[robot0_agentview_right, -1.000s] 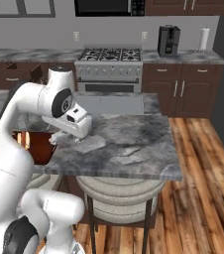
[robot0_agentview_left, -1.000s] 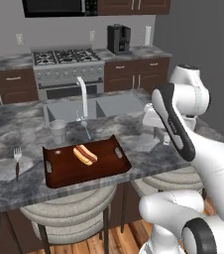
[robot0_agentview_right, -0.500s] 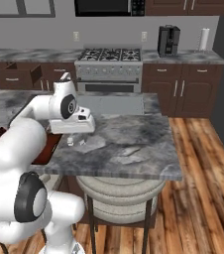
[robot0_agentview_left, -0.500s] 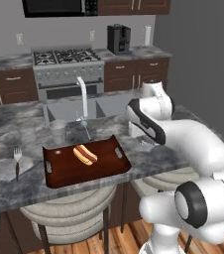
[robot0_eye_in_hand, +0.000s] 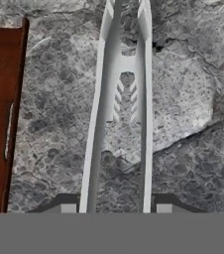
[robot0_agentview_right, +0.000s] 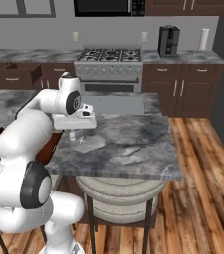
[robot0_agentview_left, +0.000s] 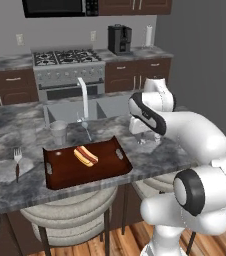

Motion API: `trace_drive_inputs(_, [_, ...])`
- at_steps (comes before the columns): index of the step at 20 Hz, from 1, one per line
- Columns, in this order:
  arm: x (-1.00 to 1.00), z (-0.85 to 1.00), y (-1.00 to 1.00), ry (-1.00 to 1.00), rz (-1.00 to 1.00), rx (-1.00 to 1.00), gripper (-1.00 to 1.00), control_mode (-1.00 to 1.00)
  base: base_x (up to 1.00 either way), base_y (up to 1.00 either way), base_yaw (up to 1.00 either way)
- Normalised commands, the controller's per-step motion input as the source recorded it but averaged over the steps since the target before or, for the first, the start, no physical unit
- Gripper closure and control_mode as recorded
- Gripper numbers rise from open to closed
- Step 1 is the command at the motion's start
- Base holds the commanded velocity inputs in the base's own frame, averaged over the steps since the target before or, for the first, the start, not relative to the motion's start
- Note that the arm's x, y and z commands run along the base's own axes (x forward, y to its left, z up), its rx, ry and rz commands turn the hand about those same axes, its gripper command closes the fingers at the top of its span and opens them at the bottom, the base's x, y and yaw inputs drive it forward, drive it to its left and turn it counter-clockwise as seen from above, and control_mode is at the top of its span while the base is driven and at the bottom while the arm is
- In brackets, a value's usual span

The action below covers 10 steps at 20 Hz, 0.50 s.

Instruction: Take the tongs from the drawer on the left and place them on the dining counter next to the tray containing the hot dog.

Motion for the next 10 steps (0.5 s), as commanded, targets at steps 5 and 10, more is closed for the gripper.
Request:
trace_drive_inputs(5, [0.34,-0.35,0.45,-0.08,-0.04,0.01,1.0,-1.0,0.0,0.0,0.0])
trace_drive_inputs(10, [0.46,-0.69,0.71,-0.03,-0.02,-0.09,1.0,-1.0,0.0,0.0,0.0])
